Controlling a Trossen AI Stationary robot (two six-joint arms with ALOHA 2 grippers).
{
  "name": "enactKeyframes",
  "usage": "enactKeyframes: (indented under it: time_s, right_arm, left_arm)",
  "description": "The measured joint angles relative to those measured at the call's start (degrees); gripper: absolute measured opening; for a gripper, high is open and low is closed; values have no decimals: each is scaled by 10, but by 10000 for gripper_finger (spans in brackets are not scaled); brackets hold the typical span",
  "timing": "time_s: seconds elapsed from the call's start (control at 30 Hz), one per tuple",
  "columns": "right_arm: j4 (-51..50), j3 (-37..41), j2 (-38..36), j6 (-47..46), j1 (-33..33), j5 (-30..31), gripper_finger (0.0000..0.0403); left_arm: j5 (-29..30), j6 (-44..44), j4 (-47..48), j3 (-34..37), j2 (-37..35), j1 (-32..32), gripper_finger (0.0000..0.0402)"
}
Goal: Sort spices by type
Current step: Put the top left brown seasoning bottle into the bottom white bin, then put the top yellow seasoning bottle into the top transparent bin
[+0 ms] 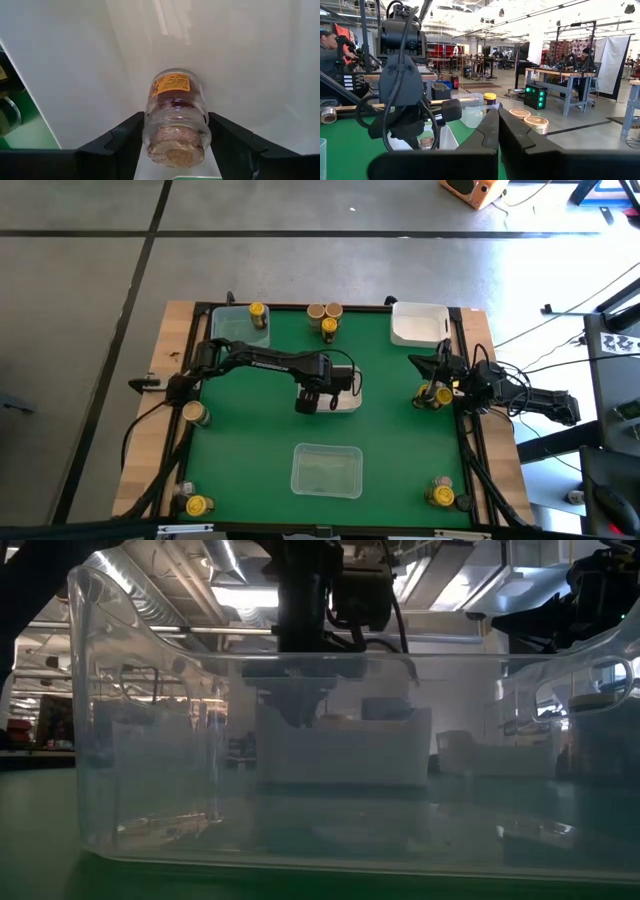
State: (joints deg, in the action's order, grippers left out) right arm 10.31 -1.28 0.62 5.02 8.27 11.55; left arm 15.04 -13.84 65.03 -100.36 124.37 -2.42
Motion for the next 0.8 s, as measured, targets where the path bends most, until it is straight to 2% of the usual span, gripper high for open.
enactKeyframes:
  time_s: [0.27, 0.53, 0.67, 0.8]
  right_arm:
    - [-3, 0, 0, 0, 0, 0, 8]
    - [-3, 0, 0, 0, 0, 0, 8]
    - [-2, 0, 0, -1, 0, 0, 8]
    - [-2, 0, 0, -1, 0, 0, 8]
  left_arm:
    - [0, 4, 2, 0, 0, 0, 260]
    - [6, 29, 88, -39, -5, 10, 262]
    - [8, 46, 98, -40, -35, 9, 261]
    - [6, 49, 87, -9, -99, 9, 262]
